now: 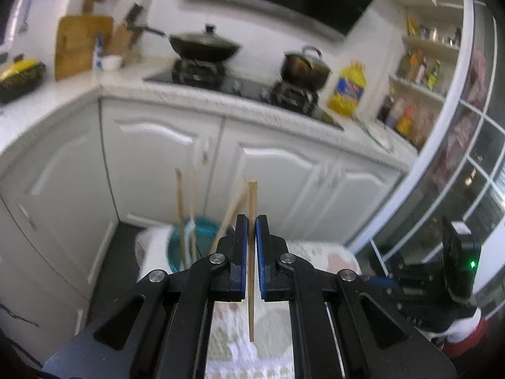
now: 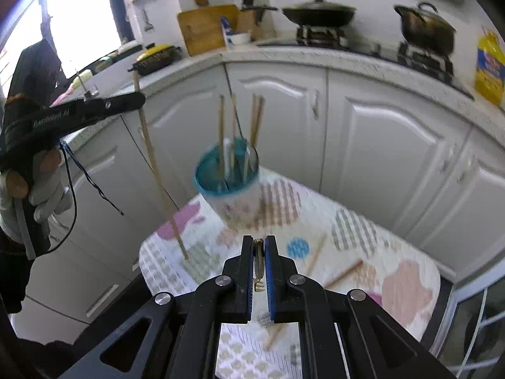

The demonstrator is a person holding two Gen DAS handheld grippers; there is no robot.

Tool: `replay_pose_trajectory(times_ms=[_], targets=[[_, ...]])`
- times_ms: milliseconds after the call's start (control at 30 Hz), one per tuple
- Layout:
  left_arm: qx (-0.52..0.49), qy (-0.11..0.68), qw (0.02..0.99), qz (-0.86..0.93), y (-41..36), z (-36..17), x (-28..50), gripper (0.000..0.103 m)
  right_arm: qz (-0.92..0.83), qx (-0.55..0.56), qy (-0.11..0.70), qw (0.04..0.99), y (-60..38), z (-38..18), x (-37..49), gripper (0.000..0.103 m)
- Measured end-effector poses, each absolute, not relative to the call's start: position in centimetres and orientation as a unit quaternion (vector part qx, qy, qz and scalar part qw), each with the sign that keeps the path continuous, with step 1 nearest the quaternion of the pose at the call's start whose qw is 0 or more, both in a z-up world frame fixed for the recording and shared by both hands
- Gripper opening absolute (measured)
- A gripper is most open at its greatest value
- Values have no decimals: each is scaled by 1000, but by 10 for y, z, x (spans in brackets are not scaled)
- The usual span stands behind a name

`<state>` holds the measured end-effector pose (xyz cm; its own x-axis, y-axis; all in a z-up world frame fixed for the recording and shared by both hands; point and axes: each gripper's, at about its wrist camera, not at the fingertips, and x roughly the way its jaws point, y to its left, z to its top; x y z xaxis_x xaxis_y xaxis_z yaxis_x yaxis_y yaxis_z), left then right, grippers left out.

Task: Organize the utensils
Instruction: 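Lift both held chopsticks up over the teal-rimmed cup, then lower both chopsticks into the cup and open both grippers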

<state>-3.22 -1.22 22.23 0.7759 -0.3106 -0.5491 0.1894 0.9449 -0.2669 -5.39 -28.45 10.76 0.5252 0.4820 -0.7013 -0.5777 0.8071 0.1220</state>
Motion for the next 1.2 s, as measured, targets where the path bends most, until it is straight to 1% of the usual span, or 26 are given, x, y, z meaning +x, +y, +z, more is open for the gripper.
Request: replay_pose_trajectory(times_ms=[200, 400, 500, 733, 1000, 1200], targets=[[-94, 272, 953, -90, 9, 247, -7, 4, 334, -56, 352, 873, -248, 141, -30, 6], [-87, 265, 959, -46, 23, 237, 27, 4, 353, -49, 344, 869, -209, 151, 6, 6], [-74, 263, 962, -25, 26, 225, 42, 4, 363, -46, 355, 860, -190, 141, 27, 6], [-77, 285, 955, -3, 31, 185, 69, 4, 370, -39, 387, 844, -164, 105, 63, 6], [-69, 320, 945, 1, 21, 143, 84, 4, 363, -6, 427, 828, -167, 62, 81, 6], [-65, 339, 938, 1, 16, 125, 86, 4, 352, 4, 451, 820, -172, 37, 89, 6]])
